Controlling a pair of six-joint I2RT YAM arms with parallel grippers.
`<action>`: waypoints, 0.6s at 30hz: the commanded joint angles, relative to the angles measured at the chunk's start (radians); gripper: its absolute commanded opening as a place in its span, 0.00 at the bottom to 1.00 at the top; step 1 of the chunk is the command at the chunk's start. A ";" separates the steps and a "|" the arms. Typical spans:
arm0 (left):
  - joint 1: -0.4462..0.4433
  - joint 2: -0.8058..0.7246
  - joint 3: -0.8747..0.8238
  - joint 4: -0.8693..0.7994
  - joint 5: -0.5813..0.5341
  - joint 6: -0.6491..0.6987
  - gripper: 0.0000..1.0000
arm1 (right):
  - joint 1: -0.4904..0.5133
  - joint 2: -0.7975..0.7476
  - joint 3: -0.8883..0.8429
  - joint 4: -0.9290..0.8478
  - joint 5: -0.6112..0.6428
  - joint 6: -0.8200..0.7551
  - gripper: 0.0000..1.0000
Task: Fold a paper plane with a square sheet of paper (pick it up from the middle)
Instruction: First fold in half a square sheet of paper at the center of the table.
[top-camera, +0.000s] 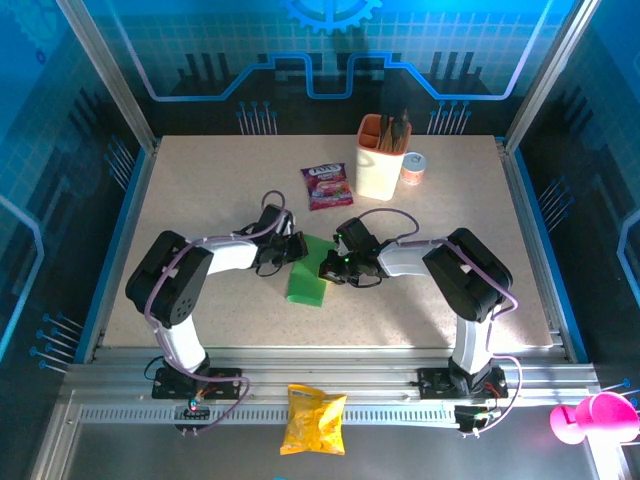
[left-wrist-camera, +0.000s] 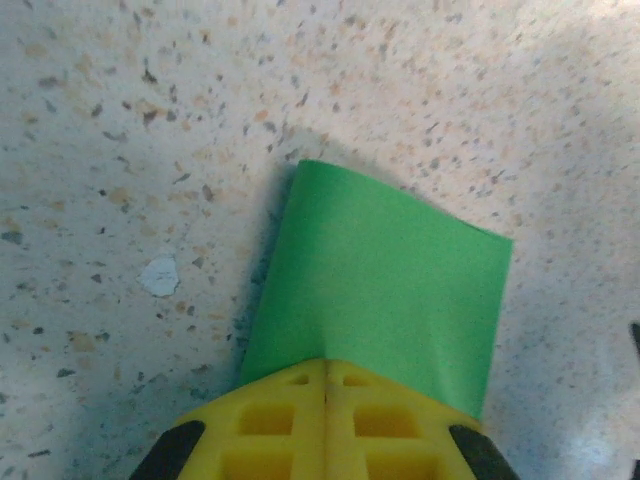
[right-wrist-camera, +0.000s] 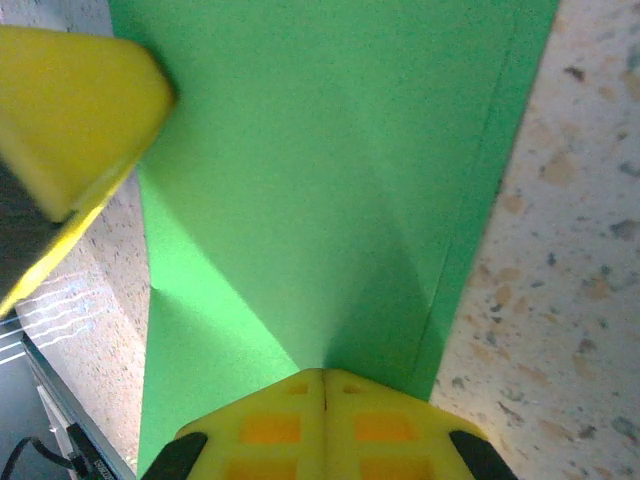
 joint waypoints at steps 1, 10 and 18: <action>0.010 -0.048 0.051 -0.019 0.029 0.001 0.03 | 0.008 0.049 -0.011 -0.154 0.058 -0.035 0.00; 0.024 0.046 0.131 -0.029 0.019 0.013 0.02 | 0.008 0.048 -0.014 -0.152 0.054 -0.036 0.00; 0.042 0.136 0.143 -0.012 -0.021 0.012 0.02 | 0.008 0.048 -0.021 -0.145 0.053 -0.037 0.00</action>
